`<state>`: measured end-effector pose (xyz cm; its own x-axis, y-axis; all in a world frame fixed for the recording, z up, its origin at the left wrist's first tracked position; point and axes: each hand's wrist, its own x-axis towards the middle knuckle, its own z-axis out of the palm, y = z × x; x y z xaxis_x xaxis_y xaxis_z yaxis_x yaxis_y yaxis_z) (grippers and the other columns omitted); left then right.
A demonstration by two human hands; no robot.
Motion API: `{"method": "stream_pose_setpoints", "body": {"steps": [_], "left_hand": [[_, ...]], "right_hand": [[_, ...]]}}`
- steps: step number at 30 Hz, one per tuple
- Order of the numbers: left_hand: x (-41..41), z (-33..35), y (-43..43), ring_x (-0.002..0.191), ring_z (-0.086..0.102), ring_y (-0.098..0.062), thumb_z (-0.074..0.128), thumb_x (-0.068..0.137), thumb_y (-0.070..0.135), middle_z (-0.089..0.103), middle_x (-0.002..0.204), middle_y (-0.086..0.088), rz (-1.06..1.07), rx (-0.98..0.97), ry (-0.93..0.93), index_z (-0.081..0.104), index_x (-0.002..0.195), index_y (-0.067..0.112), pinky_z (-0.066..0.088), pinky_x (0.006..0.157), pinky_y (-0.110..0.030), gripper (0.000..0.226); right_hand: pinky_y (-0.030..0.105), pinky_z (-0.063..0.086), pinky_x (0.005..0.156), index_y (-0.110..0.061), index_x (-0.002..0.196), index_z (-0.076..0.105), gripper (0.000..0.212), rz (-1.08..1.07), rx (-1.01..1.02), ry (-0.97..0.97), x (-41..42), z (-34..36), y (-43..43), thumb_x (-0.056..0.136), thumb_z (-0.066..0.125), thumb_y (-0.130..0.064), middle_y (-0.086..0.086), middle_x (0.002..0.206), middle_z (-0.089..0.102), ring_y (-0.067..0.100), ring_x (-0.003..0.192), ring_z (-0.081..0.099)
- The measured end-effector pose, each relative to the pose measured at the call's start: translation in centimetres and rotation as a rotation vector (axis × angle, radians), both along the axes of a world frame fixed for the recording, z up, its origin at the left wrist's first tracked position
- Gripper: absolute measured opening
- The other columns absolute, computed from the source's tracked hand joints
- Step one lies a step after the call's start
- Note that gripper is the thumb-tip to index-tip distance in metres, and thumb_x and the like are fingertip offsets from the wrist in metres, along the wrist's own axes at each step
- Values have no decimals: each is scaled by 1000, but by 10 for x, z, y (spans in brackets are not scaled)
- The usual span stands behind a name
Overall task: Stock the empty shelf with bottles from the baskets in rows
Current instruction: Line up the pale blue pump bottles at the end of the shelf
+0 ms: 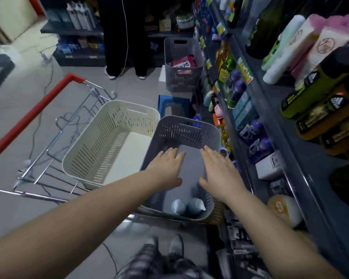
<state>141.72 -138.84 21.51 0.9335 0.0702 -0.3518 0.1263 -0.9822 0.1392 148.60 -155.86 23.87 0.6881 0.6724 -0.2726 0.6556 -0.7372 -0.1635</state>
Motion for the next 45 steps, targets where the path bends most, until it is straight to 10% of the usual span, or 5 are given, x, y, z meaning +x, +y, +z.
{"method": "stream_pose_setpoints", "body": {"steps": [8,16,27,35,45], "left_hand": [[-6,-74,-27,131,41,-32,51,90,56,41,140,-15,-89,-50,315,37,140,8,23,115,-43,71],[-9,-110,-35,125,52,-32,41,97,31,51,138,-13,-22,-152,533,47,133,10,40,100,-41,42],[-12,-123,-32,110,56,-37,50,93,25,54,122,-15,-129,-321,452,45,119,11,44,88,-39,30],[8,-110,-12,110,58,-34,56,89,33,56,122,-9,-80,-342,365,48,116,15,44,86,-35,33],[54,-33,26,93,61,-26,67,75,35,66,100,-4,-88,-387,152,57,99,22,46,71,-29,30]], "right_hand": [[49,11,120,-20,155,14,73,28,-207,202,-24,-73,9,95,52,-37,2,161,21,22,143,31],[37,-23,112,-24,115,62,31,-85,-385,146,-26,-112,-3,85,57,-21,0,109,66,20,117,54],[34,-38,103,-23,110,61,26,-206,-309,111,-48,-125,1,85,55,-20,-1,99,67,21,112,55],[44,-10,117,-30,106,61,27,-267,-185,132,-43,-113,7,79,60,-34,-5,106,66,23,112,52],[39,35,98,-33,101,64,30,-440,232,284,-20,-64,-1,73,62,-43,-15,85,63,17,97,50]]}}
